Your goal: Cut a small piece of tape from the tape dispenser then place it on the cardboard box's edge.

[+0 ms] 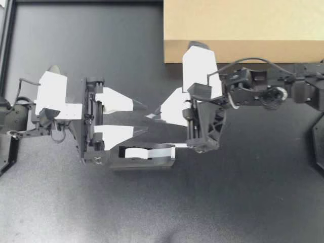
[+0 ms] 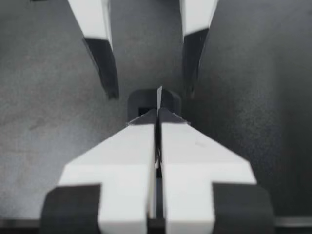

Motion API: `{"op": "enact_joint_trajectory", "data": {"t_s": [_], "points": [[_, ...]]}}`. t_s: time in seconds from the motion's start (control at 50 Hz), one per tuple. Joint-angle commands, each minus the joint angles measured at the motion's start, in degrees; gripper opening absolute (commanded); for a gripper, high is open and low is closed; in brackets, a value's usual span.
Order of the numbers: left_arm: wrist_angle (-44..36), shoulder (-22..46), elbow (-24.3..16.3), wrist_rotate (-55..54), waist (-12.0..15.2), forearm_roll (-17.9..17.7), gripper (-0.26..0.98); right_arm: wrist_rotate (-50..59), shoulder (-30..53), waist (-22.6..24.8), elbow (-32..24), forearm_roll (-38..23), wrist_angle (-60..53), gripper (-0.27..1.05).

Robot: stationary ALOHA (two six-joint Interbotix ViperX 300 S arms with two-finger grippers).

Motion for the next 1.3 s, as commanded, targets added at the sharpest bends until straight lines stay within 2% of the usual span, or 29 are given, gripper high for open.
{"op": "enact_joint_trajectory", "data": {"t_s": [0.0,0.16,0.44,1.28], "points": [[-0.62,-0.44,-1.23,0.09,-0.09,0.00,0.43,-0.09,-0.18,0.35,-1.93,-0.09,-0.09,-0.09],[-1.49,-0.44,-0.97,0.00,-0.09,0.00,0.41,-0.09,0.09,0.35,-2.20,-0.18,0.00,-0.09],[-1.85,0.62,-1.14,0.09,-0.09,0.00,0.23,-0.09,0.09,0.35,-2.37,-0.09,0.00,-0.09],[-1.76,-0.18,-0.09,1.14,-0.09,0.70,-0.09,0.18,0.09,0.35,-2.11,-0.09,0.09,-0.09]]}}
